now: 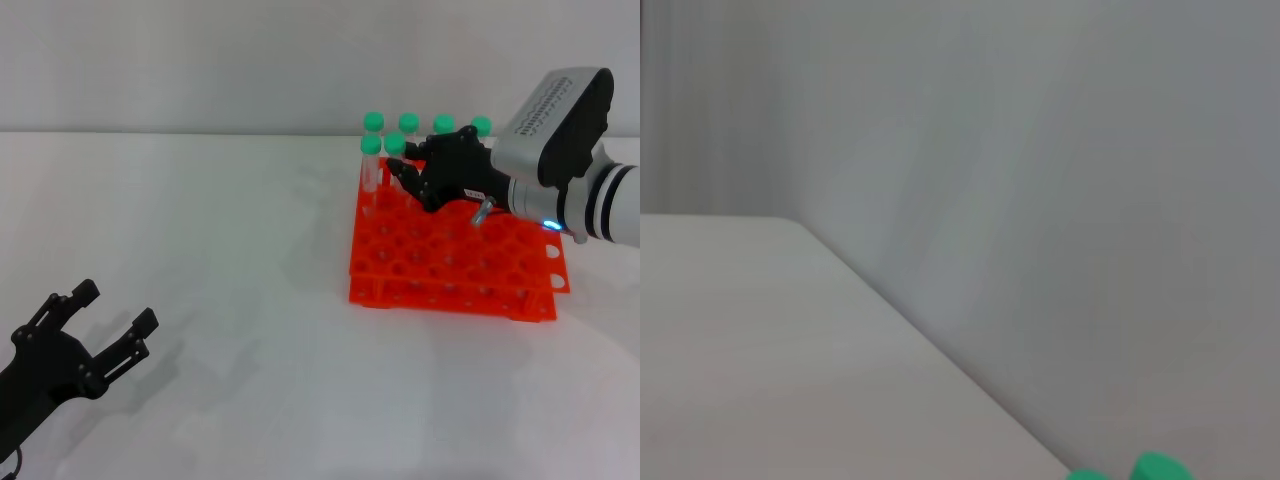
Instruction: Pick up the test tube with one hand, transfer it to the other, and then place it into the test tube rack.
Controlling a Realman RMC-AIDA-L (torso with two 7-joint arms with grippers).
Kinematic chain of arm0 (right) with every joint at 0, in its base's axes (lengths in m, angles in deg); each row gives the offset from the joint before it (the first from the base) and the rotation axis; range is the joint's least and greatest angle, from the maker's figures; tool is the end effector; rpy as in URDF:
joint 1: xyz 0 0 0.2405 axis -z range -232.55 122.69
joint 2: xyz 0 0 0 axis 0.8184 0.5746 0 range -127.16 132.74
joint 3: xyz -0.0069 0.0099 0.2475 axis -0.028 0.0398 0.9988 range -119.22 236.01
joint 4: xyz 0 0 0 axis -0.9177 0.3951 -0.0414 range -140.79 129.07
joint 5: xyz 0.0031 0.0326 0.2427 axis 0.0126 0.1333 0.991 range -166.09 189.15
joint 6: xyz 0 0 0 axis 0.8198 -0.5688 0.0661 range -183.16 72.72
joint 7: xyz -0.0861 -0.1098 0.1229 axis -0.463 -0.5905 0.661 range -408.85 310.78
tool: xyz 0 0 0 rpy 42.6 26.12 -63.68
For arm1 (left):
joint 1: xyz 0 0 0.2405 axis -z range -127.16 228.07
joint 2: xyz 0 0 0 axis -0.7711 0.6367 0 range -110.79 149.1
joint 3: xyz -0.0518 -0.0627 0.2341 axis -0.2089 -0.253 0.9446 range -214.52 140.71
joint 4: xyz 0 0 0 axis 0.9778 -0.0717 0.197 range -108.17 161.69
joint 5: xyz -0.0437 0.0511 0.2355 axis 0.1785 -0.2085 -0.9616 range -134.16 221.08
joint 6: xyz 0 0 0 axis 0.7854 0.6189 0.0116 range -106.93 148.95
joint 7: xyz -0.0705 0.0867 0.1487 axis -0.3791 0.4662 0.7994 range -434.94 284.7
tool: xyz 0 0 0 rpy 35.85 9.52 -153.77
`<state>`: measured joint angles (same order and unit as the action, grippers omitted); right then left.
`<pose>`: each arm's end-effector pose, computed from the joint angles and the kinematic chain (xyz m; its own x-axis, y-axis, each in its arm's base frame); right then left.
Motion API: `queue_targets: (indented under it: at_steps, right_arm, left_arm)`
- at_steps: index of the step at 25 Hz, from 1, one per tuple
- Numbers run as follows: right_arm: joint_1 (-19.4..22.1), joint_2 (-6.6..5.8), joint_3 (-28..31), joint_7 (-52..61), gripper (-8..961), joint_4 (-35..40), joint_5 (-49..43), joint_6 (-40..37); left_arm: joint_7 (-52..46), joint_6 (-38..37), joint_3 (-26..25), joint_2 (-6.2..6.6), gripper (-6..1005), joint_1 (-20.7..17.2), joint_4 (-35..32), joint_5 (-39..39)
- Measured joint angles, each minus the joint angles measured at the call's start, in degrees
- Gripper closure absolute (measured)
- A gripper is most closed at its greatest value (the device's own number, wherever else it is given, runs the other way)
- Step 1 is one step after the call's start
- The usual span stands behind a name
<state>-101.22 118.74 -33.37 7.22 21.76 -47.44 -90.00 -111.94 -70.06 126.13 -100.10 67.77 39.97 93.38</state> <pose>0.1613 0.5014 -0.0992 0.9440 -0.0164 -0.3297 -0.2280 -0.7545 -0.6155 -0.3711 0.2771 -0.0239 0.6483 0.0895 0.7561 0.6799 -0.5150 -0.5220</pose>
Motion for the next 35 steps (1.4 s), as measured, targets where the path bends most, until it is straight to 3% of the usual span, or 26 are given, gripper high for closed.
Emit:
queue_targets:
  at_steps: [20, 25, 29, 31, 35]
  right_arm:
    - [-0.25, 0.15, -0.4, -0.26, 617, -0.22, 0.3, 1.8]
    - [-0.21, 0.17, 0.62, -0.27, 385, -0.19, 0.48, 3.79]
    - [0.4, 0.07, 2.88, -0.12, 301, 0.39, 0.63, 4.21]
    - [2.55, -0.38, 3.63, 0.86, 280, 2.81, 0.6, 2.24]
    - [12.5, -1.22, 3.68, 2.5, 280, 13.33, -0.06, -5.07]
  left_arm:
    - [-0.23, 0.03, 0.0, 0.03, 103, 0.24, -0.11, -0.45]
    - [-0.26, 0.03, 0.0, 0.0, 103, 0.49, -0.16, -0.5]
    - [-0.23, -0.04, 0.0, -0.01, 103, 0.35, -0.2, -0.34]
    - [-0.1, -0.14, 0.0, -0.01, 103, 0.06, -0.2, 0.09]
    - [-0.05, -0.13, 0.01, 0.05, 103, 0.01, -0.21, 1.26]
